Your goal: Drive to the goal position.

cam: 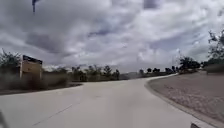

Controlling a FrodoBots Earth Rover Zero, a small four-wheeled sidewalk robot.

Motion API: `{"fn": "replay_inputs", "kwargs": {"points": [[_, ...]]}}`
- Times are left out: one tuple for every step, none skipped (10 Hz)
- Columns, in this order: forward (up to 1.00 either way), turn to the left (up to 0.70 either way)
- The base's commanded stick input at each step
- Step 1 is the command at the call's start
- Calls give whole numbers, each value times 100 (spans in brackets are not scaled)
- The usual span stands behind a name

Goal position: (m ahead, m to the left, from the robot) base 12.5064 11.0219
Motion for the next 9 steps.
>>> {"fn": "replay_inputs", "kwargs": {"points": [[69, 1], [69, 1], [69, 1], [69, 1], [69, 1], [69, 1], [69, 1], [69, 1], [69, 1]]}}
